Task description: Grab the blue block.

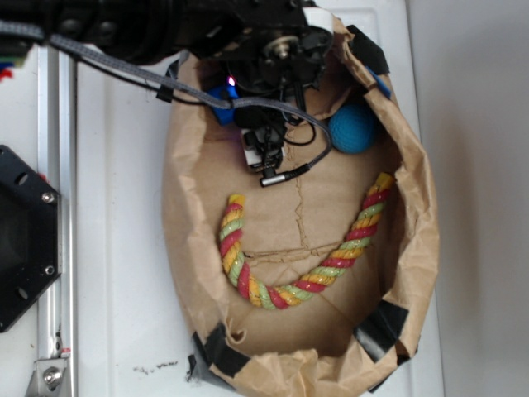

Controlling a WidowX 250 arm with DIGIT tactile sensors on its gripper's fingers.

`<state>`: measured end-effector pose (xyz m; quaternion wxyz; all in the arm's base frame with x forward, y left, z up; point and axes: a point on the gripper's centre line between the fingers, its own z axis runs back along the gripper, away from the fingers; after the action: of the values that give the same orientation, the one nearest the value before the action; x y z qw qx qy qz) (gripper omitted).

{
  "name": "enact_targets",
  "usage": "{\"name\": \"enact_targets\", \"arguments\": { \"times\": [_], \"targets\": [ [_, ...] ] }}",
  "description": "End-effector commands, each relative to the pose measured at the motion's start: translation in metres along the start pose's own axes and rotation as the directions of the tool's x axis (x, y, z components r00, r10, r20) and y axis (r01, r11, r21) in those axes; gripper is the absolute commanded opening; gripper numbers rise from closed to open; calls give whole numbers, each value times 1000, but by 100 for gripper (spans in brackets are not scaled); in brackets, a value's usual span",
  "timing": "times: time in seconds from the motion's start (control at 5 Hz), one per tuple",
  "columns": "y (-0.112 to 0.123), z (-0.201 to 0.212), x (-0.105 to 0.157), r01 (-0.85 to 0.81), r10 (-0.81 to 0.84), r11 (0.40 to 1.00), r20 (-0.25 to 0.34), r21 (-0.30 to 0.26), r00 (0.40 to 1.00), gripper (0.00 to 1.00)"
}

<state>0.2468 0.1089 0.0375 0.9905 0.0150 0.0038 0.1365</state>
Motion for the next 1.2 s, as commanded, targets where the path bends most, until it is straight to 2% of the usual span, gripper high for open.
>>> {"name": "enact_targets", "arguments": {
  "times": [0.0,0.2,0.4,0.6,0.8,1.0],
  "targets": [
    [-9,14,4,44,-43,998,34,-47,999,100],
    [-10,20,-2,42,-39,997,46,-63,998,100],
    [4,21,-6,-16,15,1000,65,14,998,100],
    [18,16,-16,-54,51,997,49,59,998,100],
    [24,16,-19,-73,70,994,45,77,997,100],
    [30,5,-16,-88,88,995,8,50,996,100]
  ]
}}
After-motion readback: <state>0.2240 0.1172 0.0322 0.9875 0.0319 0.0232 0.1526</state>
